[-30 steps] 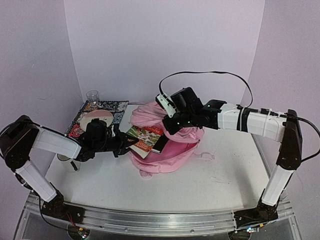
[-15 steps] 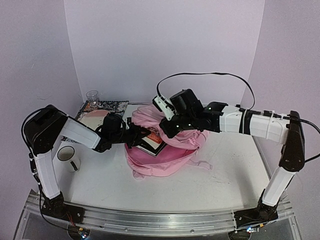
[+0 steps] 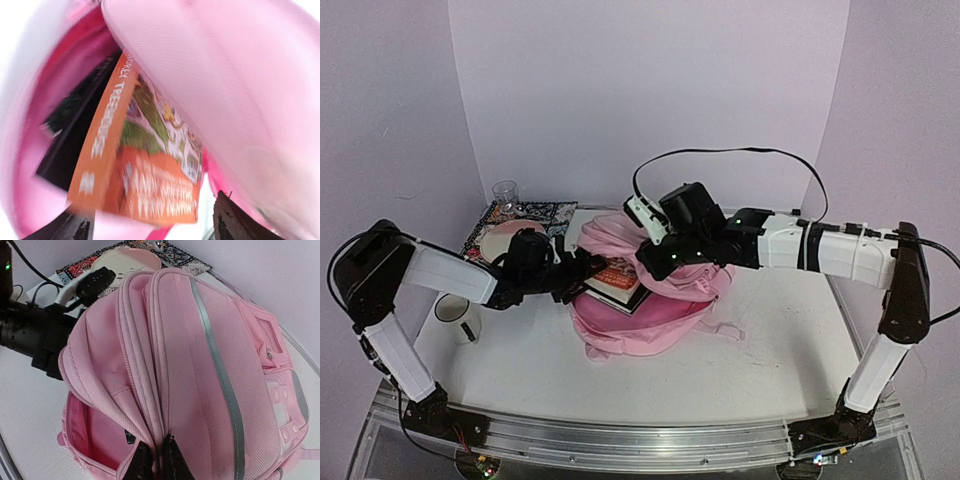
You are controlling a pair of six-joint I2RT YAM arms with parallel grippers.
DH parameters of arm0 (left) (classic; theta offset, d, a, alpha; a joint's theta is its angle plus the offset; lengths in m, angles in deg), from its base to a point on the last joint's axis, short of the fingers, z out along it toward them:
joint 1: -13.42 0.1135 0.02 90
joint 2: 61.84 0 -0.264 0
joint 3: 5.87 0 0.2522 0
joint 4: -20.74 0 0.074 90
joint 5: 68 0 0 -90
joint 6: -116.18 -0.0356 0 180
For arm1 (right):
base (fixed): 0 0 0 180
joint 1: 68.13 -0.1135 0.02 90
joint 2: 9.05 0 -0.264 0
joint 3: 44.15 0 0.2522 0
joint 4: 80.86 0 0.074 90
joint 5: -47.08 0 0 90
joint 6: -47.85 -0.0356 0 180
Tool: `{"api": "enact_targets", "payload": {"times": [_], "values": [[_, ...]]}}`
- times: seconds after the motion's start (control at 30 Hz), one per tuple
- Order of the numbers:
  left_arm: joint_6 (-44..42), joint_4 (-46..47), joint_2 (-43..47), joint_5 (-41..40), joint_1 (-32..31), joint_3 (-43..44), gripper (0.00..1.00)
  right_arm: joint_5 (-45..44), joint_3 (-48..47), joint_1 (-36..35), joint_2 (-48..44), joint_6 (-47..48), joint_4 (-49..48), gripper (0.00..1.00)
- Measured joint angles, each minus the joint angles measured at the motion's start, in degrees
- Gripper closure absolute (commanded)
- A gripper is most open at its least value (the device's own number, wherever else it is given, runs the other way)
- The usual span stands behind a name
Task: Pack the student bag
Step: Place the book in the largest pocket of the bag, then place the largest pocket of the student bag.
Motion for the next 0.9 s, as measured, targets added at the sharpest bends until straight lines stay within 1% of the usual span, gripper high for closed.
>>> {"api": "enact_targets", "payload": {"times": [0.23, 0.3, 0.37, 0.47, 0.53, 0.6, 0.7, 0.8, 0.9], "values": [[-5.21, -11.06, 17.59, -5.79, -0.81, -6.4, 0.12, 3.62, 1.26, -0.63, 0.04, -1.92, -0.43, 0.55], [-6.4, -14.89, 21.95, -7.37, -0.96, -7.92, 0.11, 4.27, 1.62, -0.94, 0.03, -1.82, -0.75, 0.48], [-7.38, -18.09, 25.77, -8.37, -1.02, -9.35, 0.1, 4.59, 2.88, -1.0, -0.23, -1.95, -1.2, 0.46], [-8.63, -21.51, 29.03, -8.8, -1.04, -10.32, 0.05, 4.81, 6.03, -0.44, -1.38, -2.23, -1.1, 0.45], [-9.37, -22.76, 29.35, -8.7, -1.05, -10.33, 0.03, 5.18, 9.19, 1.04, -3.01, -2.44, -1.44, 0.45], [-10.19, -23.76, 29.11, -8.51, -1.1, -10.26, 0.01, 5.49, 13.68, 4.0, -5.69, -2.9, -1.43, 0.45], [-11.58, -25.19, 27.21, -8.28, -1.15, -9.55, 0.01, 5.48, 19.75, 9.94, -9.04, -4.0, -1.85, 0.45], [-12.35, -25.98, 22.77, -8.1, -1.16, -7.66, 0.01, 5.15, 25.78, 15.22, -11.1, -5.13, -2.91, 0.46], [-13.0, -26.27, 18.06, -7.84, -1.36, -5.96, 0.01, 5.11, 31.11, 18.26, -11.54, -6.45, -3.87, 0.48]]}}
